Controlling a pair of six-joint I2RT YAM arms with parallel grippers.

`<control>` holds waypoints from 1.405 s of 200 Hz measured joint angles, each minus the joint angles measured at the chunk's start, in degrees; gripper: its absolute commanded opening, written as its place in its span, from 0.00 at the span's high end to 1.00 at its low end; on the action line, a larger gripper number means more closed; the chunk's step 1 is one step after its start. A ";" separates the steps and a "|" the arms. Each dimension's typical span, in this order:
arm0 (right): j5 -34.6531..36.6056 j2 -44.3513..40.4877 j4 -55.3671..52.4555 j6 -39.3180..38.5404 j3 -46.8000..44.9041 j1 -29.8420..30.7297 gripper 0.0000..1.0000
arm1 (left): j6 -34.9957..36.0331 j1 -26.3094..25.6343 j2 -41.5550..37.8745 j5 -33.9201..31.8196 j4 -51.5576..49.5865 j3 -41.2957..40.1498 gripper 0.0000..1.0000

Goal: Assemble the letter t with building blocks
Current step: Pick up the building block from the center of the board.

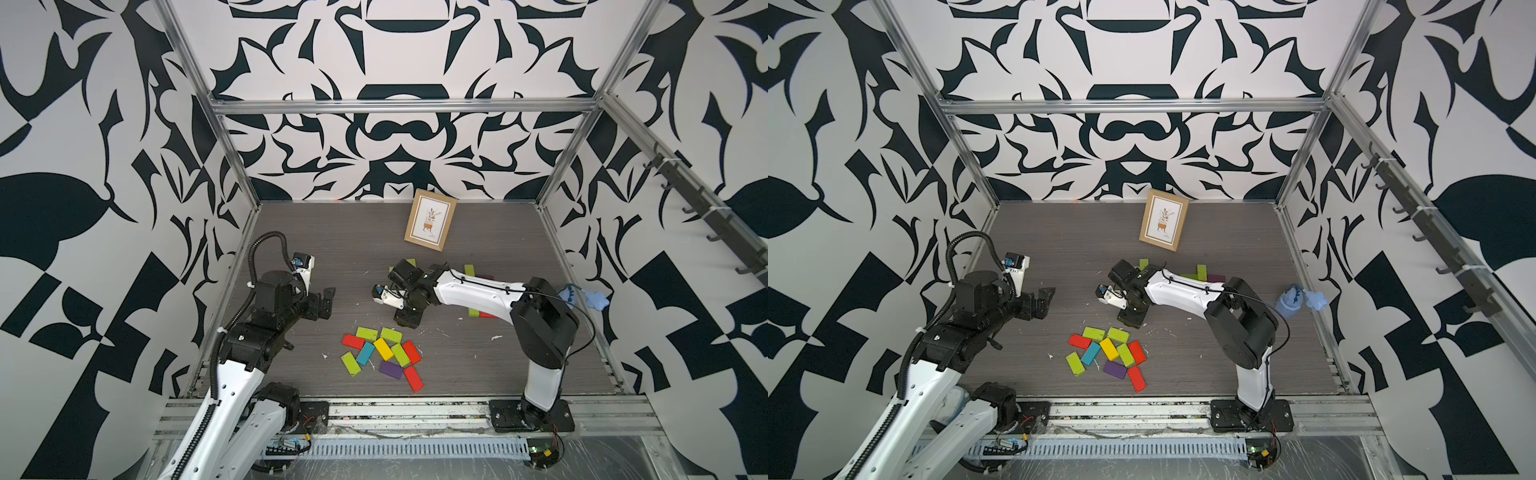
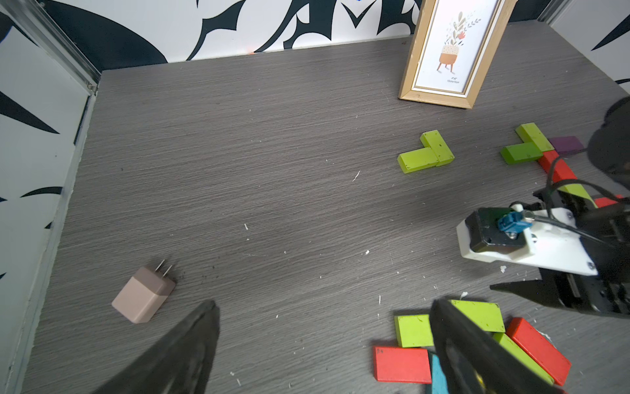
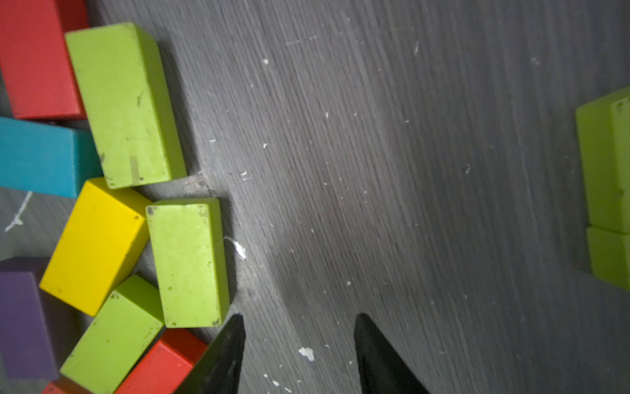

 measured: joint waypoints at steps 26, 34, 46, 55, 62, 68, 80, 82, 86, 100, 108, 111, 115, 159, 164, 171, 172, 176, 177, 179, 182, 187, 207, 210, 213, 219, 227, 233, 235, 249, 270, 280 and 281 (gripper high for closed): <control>-0.83 0.28 0.00 -0.07 0.00 0.79 0.46 | 0.00 0.00 0.28 0.02 0.00 0.00 0.00; -1.11 0.39 0.00 -0.07 0.00 1.09 0.47 | 0.00 0.00 0.33 0.00 0.00 0.00 0.00; -1.64 0.79 -0.02 -0.17 0.07 1.49 0.47 | 0.00 0.00 0.33 0.00 0.00 0.00 0.00; -2.10 1.25 -0.07 -0.20 0.17 1.68 0.47 | -0.02 0.00 0.33 0.00 0.00 0.00 0.00; -2.36 1.62 -0.07 -0.20 0.26 1.92 0.47 | -0.02 0.00 0.33 0.00 0.00 0.00 0.00; -2.67 2.01 -0.11 -0.17 0.42 2.10 0.47 | 0.00 0.00 0.33 0.00 0.00 0.00 0.00; -3.21 2.64 -0.11 -0.13 0.66 2.45 0.47 | 0.00 0.00 0.33 0.00 0.00 0.00 0.00; -3.28 2.71 -0.13 -0.17 0.72 2.51 0.47 | 0.00 0.00 0.35 0.00 0.00 0.00 0.00; -3.39 2.73 -0.15 -0.17 0.83 2.58 0.47 | 0.00 0.00 0.35 0.00 0.00 0.00 0.00; -3.58 2.91 -0.13 -0.15 1.14 3.10 0.46 | 0.00 0.00 0.42 0.00 0.00 0.00 0.00; -3.67 2.97 -0.13 -0.15 1.20 3.48 0.46 | 0.00 0.00 0.48 0.00 0.00 0.00 0.00; -3.67 2.97 -0.15 -0.15 1.22 3.61 0.46 | 0.00 0.00 0.50 0.00 0.00 0.00 0.00; -3.69 2.99 -0.17 -0.15 1.25 3.78 0.46 | 0.00 0.00 0.50 0.00 0.00 0.00 0.00; -4.00 3.65 -0.22 0.07 1.36 5.03 0.47 | 0.00 0.00 0.52 0.00 0.00 0.00 0.00; -4.00 3.76 -0.24 0.09 1.36 5.14 0.48 | 0.00 0.00 0.52 0.00 0.00 0.00 0.00; -3.98 3.87 -0.24 0.15 1.36 5.20 0.48 | 0.00 0.00 0.52 -0.02 0.00 0.00 0.00; -3.98 3.87 -0.24 0.17 1.36 5.22 0.48 | 0.00 0.00 0.52 0.00 0.00 0.00 0.00; -3.98 3.96 -0.28 0.24 1.36 5.22 0.48 | 0.00 0.00 0.52 -0.02 0.00 0.00 0.00; -3.98 3.96 -0.28 0.24 1.36 5.22 0.48 | 0.00 0.00 0.52 0.00 0.00 0.00 0.00; -3.96 3.96 -0.26 0.26 1.38 5.25 0.48 | 0.00 0.00 0.52 0.00 0.00 0.00 0.00; -3.93 3.98 -0.26 0.28 1.38 5.25 0.49 | 0.00 0.00 0.52 0.00 0.00 0.00 0.00; -3.91 4.00 -0.28 0.35 1.38 5.25 0.49 | 0.00 0.00 0.50 0.00 0.00 0.00 0.00; -3.39 4.26 -0.28 0.61 1.49 5.27 0.50 | 0.00 0.00 0.50 0.00 0.00 0.00 0.00; -3.32 4.35 -0.31 0.63 1.49 5.27 0.51 | 0.00 0.00 0.50 0.00 0.00 0.00 0.00; -3.13 4.39 -0.31 0.68 1.49 5.27 0.51 | 0.00 0.00 0.50 0.00 0.00 0.00 0.00; -2.84 4.50 -0.31 0.70 1.49 5.27 0.51 | 0.00 0.00 0.50 0.00 0.00 0.00 0.00; -2.45 4.74 -0.33 0.72 1.49 5.27 0.52 | 0.00 0.00 0.50 -0.02 0.00 0.00 0.00; -2.12 4.87 -0.33 0.76 1.51 5.27 0.53 | 0.00 0.00 0.50 0.00 0.00 0.00 0.00; -2.01 4.94 -0.33 0.81 1.49 5.27 0.53 | -0.02 0.00 0.50 -0.02 0.00 0.00 0.00; -1.44 5.25 -0.35 0.85 1.79 5.27 0.56 | -0.02 0.00 0.50 -0.02 0.00 0.00 0.00; -0.74 5.75 -0.46 0.85 2.47 5.27 0.60 | -0.02 0.00 0.50 -0.02 0.00 0.00 0.00; -0.37 5.99 -0.48 0.92 2.78 5.27 0.62 | -0.02 0.00 0.50 -0.02 0.00 0.00 0.00; -0.37 6.01 -0.48 0.87 2.78 5.27 0.63 | -0.02 0.00 0.50 -0.02 0.00 0.00 0.00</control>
